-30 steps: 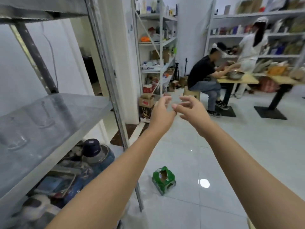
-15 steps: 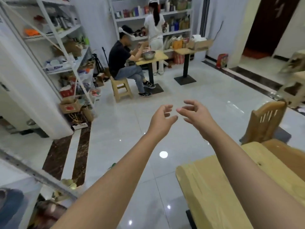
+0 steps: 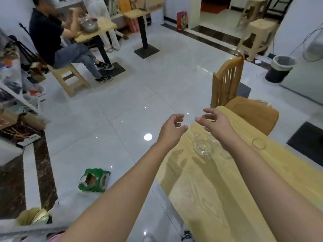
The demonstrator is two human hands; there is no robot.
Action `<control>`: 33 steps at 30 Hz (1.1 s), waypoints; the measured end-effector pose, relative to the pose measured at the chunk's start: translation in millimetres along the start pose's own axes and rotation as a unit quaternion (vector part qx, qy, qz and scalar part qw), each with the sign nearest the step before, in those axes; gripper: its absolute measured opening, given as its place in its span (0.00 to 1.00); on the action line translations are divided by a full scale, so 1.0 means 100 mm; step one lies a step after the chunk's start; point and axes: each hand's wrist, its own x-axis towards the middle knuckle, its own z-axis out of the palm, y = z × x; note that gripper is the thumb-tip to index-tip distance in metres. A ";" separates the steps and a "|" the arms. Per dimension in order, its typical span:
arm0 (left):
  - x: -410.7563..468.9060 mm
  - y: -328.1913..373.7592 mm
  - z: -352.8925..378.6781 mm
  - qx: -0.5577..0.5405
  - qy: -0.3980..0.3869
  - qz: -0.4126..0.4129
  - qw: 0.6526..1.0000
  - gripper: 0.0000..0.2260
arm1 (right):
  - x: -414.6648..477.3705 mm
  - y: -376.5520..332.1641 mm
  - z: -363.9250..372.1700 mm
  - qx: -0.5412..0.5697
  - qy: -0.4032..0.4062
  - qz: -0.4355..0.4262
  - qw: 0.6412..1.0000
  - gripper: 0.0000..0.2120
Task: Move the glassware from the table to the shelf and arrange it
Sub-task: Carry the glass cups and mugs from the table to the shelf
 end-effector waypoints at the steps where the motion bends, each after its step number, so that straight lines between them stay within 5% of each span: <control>1: 0.04 -0.08 0.10 0.003 -0.012 -0.005 1.000 0.17 | 0.00 0.12 -0.05 -0.001 0.018 0.013 1.000 0.26; 12: 0.44 -0.95 0.89 0.034 -0.061 -0.142 0.987 0.18 | 0.03 1.49 -0.01 -0.030 0.122 0.198 0.972 0.31; 23: 0.84 -1.49 1.25 0.013 -0.087 -0.216 0.972 0.22 | 0.45 2.02 0.06 -0.026 0.091 0.190 0.977 0.45; 33: 0.90 -1.65 1.34 -0.072 -0.127 -0.241 0.960 0.20 | 0.57 2.18 0.06 -0.010 0.069 0.127 0.989 0.36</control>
